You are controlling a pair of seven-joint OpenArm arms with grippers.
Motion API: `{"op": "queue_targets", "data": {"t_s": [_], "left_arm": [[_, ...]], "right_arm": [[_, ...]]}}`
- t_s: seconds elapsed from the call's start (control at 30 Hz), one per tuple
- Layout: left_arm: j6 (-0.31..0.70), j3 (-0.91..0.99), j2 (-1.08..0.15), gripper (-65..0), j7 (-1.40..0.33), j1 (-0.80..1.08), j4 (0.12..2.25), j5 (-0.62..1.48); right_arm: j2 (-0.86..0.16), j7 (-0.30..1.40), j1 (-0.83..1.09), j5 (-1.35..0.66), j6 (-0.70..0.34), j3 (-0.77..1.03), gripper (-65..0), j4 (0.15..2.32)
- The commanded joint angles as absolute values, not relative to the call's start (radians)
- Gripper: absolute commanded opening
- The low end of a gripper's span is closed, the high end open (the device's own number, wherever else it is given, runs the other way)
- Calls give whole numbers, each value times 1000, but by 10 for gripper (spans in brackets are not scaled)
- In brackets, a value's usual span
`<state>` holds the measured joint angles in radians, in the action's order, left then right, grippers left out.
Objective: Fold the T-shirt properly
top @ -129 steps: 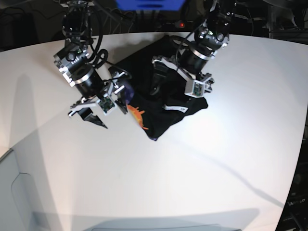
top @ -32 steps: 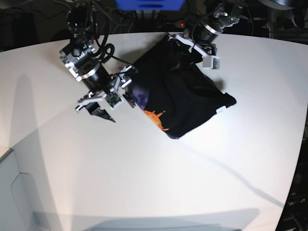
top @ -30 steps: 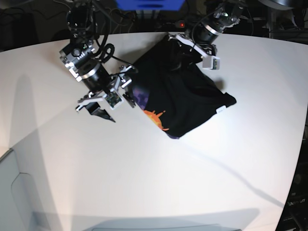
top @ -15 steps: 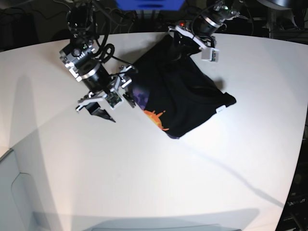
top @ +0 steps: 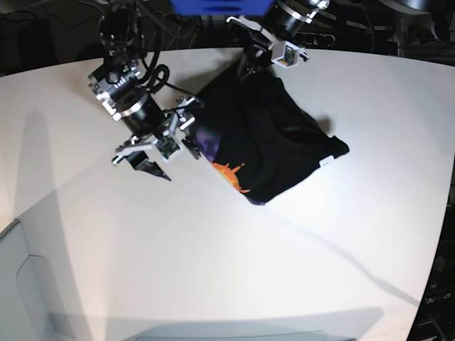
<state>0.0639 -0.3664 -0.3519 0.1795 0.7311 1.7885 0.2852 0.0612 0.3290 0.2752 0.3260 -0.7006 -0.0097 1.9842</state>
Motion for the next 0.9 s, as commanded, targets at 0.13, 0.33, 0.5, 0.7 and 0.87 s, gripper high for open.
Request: {"op": "queue_targets", "data": {"t_s": [0.13, 0.33, 0.5, 0.7, 0.87], "left_arm": [[74, -371, -360, -650, 280, 782, 1768, 217], [74, -374, -394, -635, 374, 789, 1796, 219], [74, -363, -403, -403, 384, 794, 1862, 220], [74, -306, -418, -325, 384, 791, 1865, 275], [74, -225, -418, -325, 378, 792, 1860, 455]], "right_arm": [[62, 305, 268, 312, -698, -12, -241, 2000], [62, 305, 268, 312, -698, -12, -241, 1997], [62, 305, 268, 312, -698, -12, -241, 1986], [62, 305, 268, 312, -698, -12, -241, 1986], [62, 305, 268, 312, -698, -12, -241, 1986]]}}
